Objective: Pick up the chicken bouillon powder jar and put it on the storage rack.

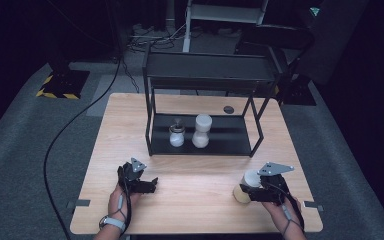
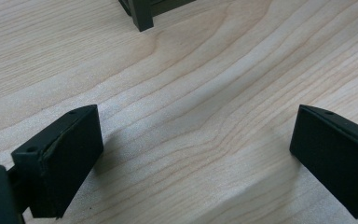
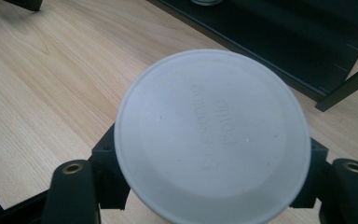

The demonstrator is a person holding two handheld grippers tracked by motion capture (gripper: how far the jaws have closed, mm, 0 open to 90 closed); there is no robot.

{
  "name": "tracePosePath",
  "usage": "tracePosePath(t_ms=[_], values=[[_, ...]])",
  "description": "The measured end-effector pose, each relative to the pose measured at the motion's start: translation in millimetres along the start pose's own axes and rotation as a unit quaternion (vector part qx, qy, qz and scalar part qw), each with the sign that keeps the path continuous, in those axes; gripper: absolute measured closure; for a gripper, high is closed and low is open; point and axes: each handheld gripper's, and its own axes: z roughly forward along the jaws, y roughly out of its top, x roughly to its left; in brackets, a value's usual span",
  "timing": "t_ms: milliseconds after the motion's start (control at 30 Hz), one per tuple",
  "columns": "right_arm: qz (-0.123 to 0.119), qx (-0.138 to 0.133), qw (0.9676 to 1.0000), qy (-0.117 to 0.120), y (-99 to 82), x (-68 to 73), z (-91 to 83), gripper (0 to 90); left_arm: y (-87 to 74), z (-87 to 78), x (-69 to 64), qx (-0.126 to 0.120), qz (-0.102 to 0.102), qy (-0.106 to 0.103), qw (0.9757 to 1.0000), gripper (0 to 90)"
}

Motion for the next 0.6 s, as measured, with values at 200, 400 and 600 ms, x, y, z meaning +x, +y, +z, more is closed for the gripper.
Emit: tracePosePath(t_ms=[200, 400, 600], values=[[-0.004, 0.004, 1.0000, -0.005, 3.6, 1.6, -0.3, 33.3, -0.1, 0.0, 0.0, 0.000, 0.000, 0.000, 1.0000, 2.6], [-0.001, -0.004, 1.0000, -0.005, 9.8, -3.9, -6.7, 33.3, -0.7, -0.5, -0.4, -0.001, 0.000, 0.001, 1.0000, 2.7], [-0.005, -0.007, 0.9999, -0.008, 21.6, -10.4, -14.3, 33.3, -1.1, -1.3, 0.1, 0.000, -0.002, 0.001, 1.0000, 2.9]])
